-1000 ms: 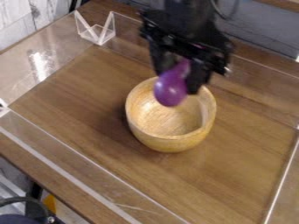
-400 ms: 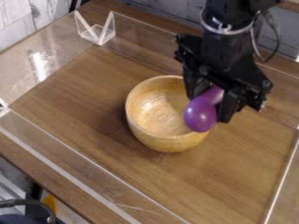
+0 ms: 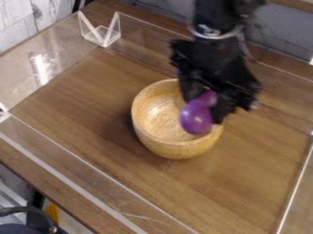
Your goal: Put the purple eggplant in the brown bowl
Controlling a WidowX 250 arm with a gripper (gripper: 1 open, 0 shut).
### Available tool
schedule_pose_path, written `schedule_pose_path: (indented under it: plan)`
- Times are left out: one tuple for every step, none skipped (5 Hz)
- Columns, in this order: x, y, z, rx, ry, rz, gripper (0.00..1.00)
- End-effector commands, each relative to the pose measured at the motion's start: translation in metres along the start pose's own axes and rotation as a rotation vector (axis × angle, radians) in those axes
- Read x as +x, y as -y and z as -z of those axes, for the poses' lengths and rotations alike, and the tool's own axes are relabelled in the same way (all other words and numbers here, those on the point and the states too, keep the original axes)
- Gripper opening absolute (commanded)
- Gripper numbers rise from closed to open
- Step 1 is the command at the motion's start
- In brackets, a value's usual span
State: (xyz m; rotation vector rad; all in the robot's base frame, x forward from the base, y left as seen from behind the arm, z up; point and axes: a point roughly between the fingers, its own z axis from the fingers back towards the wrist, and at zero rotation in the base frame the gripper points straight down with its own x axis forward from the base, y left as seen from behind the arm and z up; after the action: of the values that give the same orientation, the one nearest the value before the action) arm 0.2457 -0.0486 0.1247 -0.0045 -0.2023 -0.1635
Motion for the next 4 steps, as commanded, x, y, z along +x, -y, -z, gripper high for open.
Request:
schedule_pose_path:
  plan:
    - [0.009,-0.012,-0.003,0.000,0.069,-0.005,0.00]
    - [0.011,-0.011,-0.001,0.000,0.093,0.003,0.00]
    - [0.008,-0.012,0.001,0.005,0.084,-0.001,0.00]
    - [0.001,-0.015,0.005,0.013,0.069,-0.008,0.00]
